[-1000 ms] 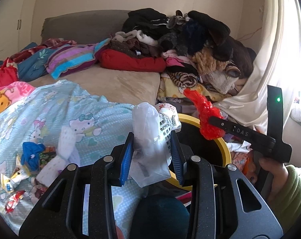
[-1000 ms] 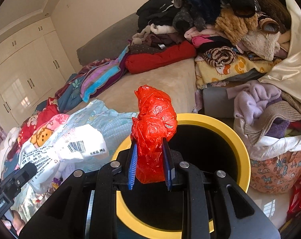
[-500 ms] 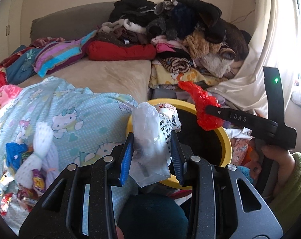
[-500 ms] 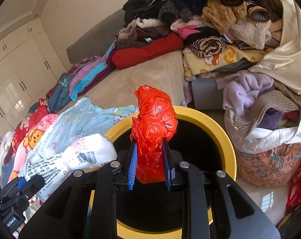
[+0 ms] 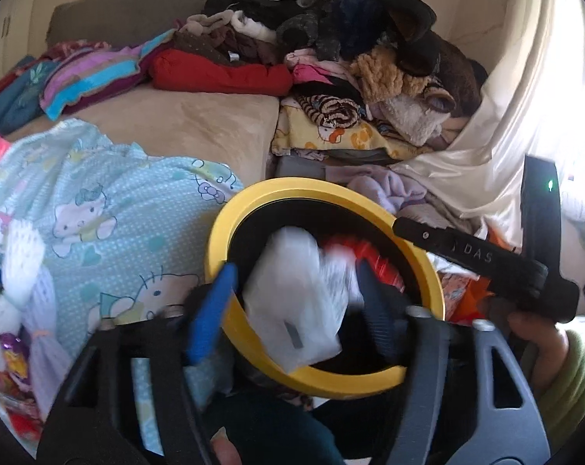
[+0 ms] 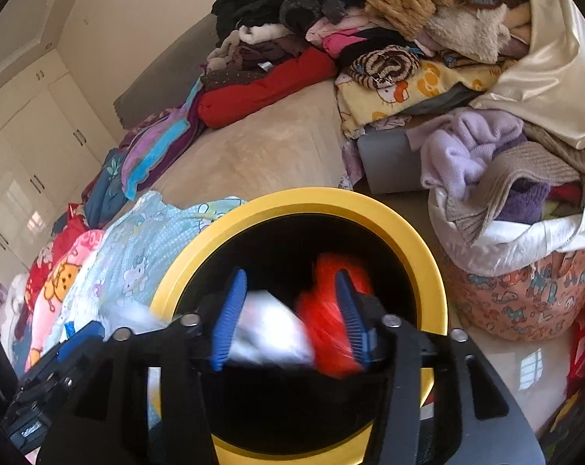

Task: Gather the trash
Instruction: 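Open both tools to drop the bags into the bin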

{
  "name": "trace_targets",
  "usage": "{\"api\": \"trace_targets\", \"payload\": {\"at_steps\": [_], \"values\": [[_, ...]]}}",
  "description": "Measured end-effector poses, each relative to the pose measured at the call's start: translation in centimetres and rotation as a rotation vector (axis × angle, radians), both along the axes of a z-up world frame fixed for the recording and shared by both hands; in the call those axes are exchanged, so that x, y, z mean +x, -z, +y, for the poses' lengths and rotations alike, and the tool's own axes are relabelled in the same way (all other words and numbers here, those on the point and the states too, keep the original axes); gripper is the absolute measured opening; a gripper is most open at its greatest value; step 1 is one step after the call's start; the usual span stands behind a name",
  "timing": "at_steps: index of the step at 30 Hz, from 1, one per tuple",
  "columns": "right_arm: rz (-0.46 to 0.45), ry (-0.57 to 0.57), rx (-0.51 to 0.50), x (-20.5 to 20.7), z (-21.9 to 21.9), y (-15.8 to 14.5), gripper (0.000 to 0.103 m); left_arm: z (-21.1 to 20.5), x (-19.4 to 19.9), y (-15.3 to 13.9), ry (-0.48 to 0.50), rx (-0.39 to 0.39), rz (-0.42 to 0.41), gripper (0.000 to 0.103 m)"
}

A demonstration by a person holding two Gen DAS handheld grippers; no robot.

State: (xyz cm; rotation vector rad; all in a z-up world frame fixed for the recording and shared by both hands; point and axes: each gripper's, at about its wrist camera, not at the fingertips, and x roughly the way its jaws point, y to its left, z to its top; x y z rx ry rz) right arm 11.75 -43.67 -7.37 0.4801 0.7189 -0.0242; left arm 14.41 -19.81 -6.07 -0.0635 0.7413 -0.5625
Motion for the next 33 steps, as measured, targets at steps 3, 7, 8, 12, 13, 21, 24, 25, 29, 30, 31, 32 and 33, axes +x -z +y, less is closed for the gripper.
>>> {"api": "trace_targets", "payload": {"at_steps": [3, 7, 8, 12, 13, 21, 24, 25, 29, 30, 31, 32, 33], "values": [[-0.002, 0.021, 0.004, 0.0, -0.3, 0.4, 0.057, 0.6, -0.1, 0.2, -0.033, -0.022, 0.007, 0.081], [-0.002, 0.038, 0.002, 0.0, -0.4, 0.8, 0.066, 1.6, -0.5, 0.0, -0.072, -0.029, 0.001, 0.092], [-0.001, 0.041, 0.007, 0.0, -0.3, 0.8, 0.069, 1.8, -0.6, -0.2, -0.075, -0.026, -0.005, 0.092], [-0.006, 0.035, -0.003, 0.0, 0.3, 0.6, 0.070, 2.4, -1.3, -0.9, -0.086, -0.023, -0.034, 0.092], [-0.010, 0.027, -0.013, 0.0, 0.7, 0.5, 0.071, 2.5, -1.4, -1.1, -0.090, -0.017, -0.043, 0.092], [-0.041, -0.034, -0.066, -0.3, 3.6, -0.8, 0.074, 4.1, -2.2, -2.4, -0.135, 0.009, -0.102, 0.092], [-0.059, -0.051, -0.070, -0.5, 4.5, -1.5, 0.074, 5.0, -2.4, -2.9, -0.154, 0.004, -0.117, 0.092], [-0.068, -0.060, -0.075, -0.6, 5.0, -1.8, 0.074, 5.4, -2.4, -3.0, -0.166, 0.002, -0.121, 0.092], [-0.092, -0.097, -0.086, -0.9, 6.7, -2.8, 0.075, 6.9, -2.4, -3.5, -0.206, -0.011, -0.131, 0.092], [-0.098, -0.107, -0.090, -1.0, 7.1, -3.0, 0.076, 7.3, -2.4, -3.6, -0.217, -0.013, -0.134, 0.092], [-0.104, -0.118, -0.096, -1.1, 7.6, -3.3, 0.078, 7.8, -2.4, -3.7, -0.229, -0.012, -0.138, 0.092], [-0.111, -0.130, -0.102, -1.2, 8.2, -3.5, 0.079, 8.2, -2.3, -3.9, -0.237, -0.012, -0.140, 0.092], [-0.115, -0.140, -0.107, -1.2, 8.7, -3.7, 0.079, 8.6, -2.4, -4.0, -0.245, -0.010, -0.143, 0.092]]}}
